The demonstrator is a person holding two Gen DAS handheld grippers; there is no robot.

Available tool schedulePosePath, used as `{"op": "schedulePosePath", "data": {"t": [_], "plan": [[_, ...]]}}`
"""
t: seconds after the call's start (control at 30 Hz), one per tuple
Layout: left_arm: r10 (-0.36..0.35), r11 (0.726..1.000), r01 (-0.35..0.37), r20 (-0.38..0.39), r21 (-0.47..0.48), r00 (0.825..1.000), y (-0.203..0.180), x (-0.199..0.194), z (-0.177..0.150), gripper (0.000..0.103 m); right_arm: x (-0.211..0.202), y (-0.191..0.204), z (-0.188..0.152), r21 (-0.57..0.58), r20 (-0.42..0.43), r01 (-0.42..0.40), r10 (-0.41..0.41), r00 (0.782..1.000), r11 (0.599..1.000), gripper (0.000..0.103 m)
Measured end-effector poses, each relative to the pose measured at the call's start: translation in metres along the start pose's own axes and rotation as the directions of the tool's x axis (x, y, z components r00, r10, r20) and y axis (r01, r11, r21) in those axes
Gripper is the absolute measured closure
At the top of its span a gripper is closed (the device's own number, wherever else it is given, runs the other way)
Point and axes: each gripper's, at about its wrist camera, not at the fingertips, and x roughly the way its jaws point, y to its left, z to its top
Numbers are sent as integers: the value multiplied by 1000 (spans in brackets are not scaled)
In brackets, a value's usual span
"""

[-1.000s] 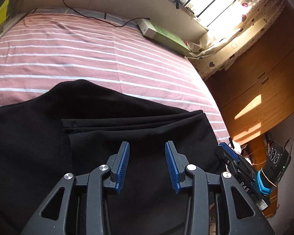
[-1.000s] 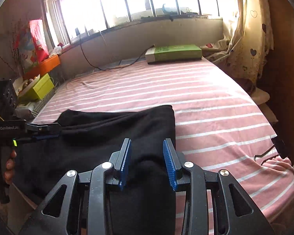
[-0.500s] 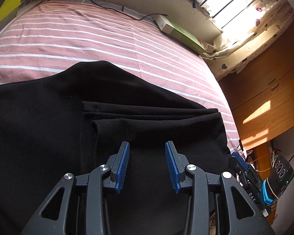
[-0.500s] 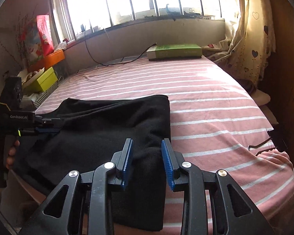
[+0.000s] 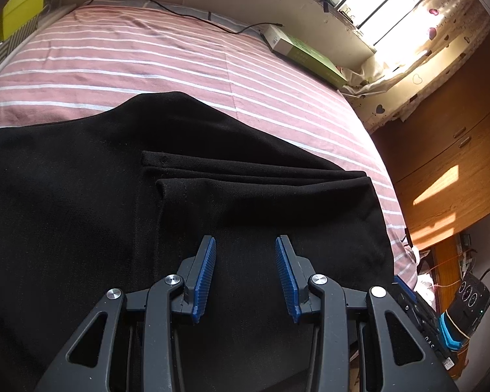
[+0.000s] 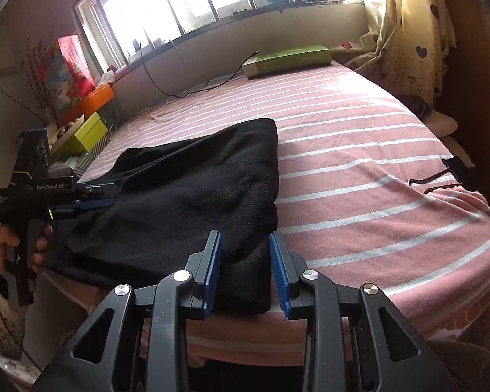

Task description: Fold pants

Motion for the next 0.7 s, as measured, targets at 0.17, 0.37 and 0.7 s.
{"op": "schedulePosePath", "data": {"t": [0.17,0.37,0.7], "plan": [[12,1000,-12,9,-5,1000,0,-4,-6,38,5,-11,-5,43,-18,-39,40,999,998,70],[20,1000,-19,23,-14,1000,5,-14,-11,38,-3,5,-4,-82,-18,68,-70,997,994,71],[45,998,-42,68,-47,997,22,-39,-14,38,-6,-14,31,38,24,-44,44,999,998,67]]}}
